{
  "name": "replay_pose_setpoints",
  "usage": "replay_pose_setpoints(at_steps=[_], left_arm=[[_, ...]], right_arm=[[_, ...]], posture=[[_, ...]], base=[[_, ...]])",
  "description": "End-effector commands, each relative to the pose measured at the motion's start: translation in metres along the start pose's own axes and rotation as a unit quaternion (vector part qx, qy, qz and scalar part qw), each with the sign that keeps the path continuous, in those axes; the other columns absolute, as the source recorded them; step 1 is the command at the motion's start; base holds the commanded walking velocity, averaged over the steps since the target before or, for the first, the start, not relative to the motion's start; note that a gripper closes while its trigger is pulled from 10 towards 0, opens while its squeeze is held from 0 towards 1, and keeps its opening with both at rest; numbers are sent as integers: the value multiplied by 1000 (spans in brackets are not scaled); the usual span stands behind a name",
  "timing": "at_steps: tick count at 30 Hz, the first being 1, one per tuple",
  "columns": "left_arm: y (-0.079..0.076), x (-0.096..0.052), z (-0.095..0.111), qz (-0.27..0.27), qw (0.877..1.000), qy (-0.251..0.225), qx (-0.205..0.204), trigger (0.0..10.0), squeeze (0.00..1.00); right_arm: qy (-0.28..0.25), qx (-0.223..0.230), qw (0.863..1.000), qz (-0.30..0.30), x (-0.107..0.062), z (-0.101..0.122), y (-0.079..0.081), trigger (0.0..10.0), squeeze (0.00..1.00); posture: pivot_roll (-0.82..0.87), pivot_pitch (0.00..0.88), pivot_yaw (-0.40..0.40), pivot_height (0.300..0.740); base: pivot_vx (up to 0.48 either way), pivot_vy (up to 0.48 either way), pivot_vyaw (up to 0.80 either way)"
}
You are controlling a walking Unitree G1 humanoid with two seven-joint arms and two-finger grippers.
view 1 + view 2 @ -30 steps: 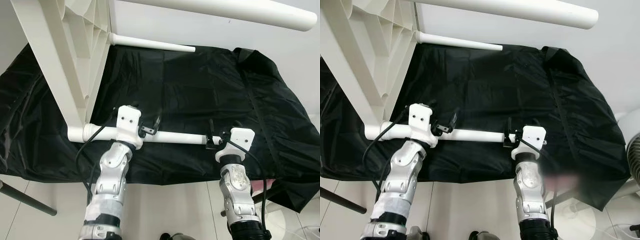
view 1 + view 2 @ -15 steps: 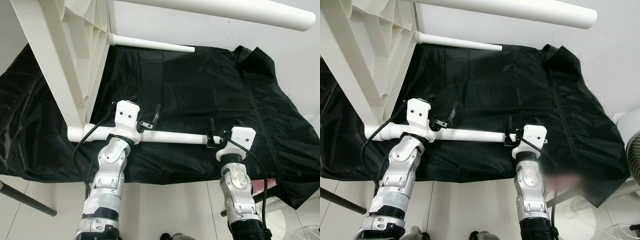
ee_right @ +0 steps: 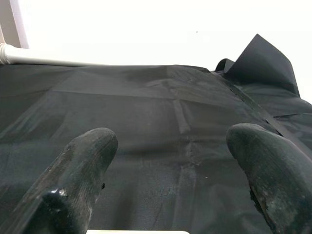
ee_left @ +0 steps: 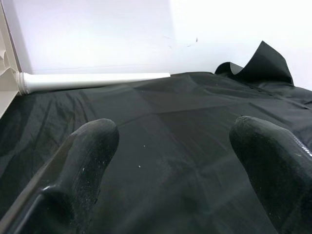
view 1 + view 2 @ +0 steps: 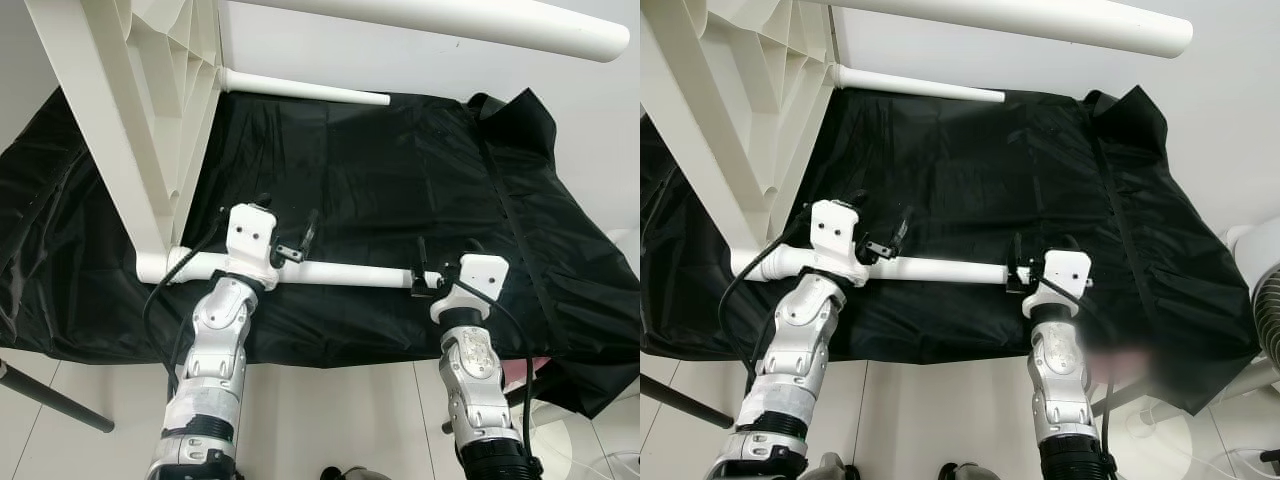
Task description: Building children table
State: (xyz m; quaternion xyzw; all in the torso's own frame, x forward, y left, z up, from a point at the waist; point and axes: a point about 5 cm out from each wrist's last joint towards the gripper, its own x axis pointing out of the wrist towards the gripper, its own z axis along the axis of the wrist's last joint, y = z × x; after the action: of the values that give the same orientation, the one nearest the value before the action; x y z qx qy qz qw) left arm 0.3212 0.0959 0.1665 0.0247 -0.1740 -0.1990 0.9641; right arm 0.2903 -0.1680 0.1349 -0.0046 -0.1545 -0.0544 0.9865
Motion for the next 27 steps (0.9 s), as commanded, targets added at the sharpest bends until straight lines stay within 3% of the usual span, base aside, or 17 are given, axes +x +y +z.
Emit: replay_pose_setpoints(at_steps=[1,27], left_arm=[[7,-3,-5,86,996,7,-1,10000,0],[19,-7,-6,87,996,9,5,10000,0]], right_arm=[[4,1,1000,0,-3,-3,-1,10000,0],[9,8,1000,9,-5,-7,3,10000,0]], posture=[[-11,73,-62,740],[-1,87,-59,740]], base=[[0,0,0],[0,0,0]])
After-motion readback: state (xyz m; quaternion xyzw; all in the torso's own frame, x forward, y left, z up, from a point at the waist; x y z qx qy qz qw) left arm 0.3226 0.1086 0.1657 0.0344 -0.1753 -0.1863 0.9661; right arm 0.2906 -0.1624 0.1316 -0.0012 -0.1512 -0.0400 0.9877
